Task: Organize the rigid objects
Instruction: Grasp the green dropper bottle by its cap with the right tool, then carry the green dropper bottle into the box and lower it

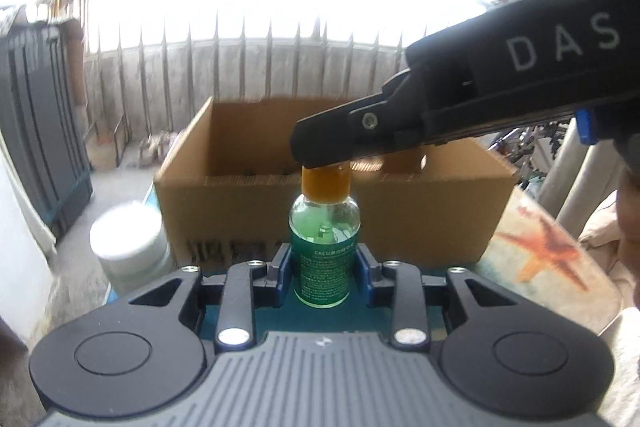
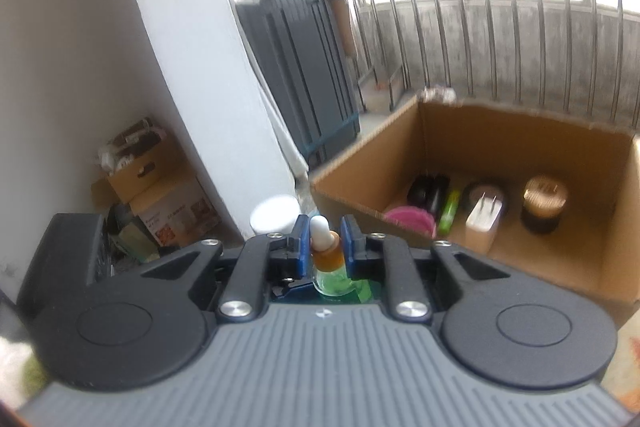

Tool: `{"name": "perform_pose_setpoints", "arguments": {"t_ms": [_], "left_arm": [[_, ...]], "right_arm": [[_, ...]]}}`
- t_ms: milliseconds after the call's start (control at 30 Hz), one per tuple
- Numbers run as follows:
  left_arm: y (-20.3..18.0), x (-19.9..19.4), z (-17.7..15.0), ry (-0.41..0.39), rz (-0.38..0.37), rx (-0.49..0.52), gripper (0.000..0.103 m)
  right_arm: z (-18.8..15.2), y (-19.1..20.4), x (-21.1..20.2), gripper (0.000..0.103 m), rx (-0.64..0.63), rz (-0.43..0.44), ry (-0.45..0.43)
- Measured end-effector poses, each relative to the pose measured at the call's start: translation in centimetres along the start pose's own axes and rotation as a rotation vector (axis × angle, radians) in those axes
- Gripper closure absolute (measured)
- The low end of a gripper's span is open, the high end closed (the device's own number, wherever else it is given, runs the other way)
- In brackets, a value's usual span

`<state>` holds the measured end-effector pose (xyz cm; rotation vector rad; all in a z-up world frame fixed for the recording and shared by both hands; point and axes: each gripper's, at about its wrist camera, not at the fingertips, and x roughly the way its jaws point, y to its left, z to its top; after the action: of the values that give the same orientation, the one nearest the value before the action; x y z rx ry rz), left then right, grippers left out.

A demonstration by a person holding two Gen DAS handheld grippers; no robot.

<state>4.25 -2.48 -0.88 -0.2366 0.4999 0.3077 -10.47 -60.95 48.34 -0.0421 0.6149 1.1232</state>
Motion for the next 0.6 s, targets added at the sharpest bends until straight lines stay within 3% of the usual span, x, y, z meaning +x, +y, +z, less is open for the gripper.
{"name": "perform_pose_setpoints", "arguments": {"t_ms": [300, 333, 367, 600], "left_arm": [[-2.5, 1.6, 4.9, -0.047, -0.061, 0.035, 0.070], [-4.8, -0.4, 4.5, -0.050, -0.071, 0.036, 0.070], [-4.8, -0.4, 5.2, -0.052, -0.080, 0.035, 0.070], [-7.0, 5.8, 10.3, 0.012, -0.183, 0.006, 0.070]], "right_arm": [[3.6, -2.5, -4.7, 0.089, -0.014, -0.032, -0.092], [4.0, -3.0, -5.0, 0.089, -0.017, -0.039, -0.095], [4.5, -3.5, -5.4, 0.089, -0.021, -0.045, -0.098], [8.0, -9.6, -5.8, 0.089, -0.035, -0.117, -0.063]]}}
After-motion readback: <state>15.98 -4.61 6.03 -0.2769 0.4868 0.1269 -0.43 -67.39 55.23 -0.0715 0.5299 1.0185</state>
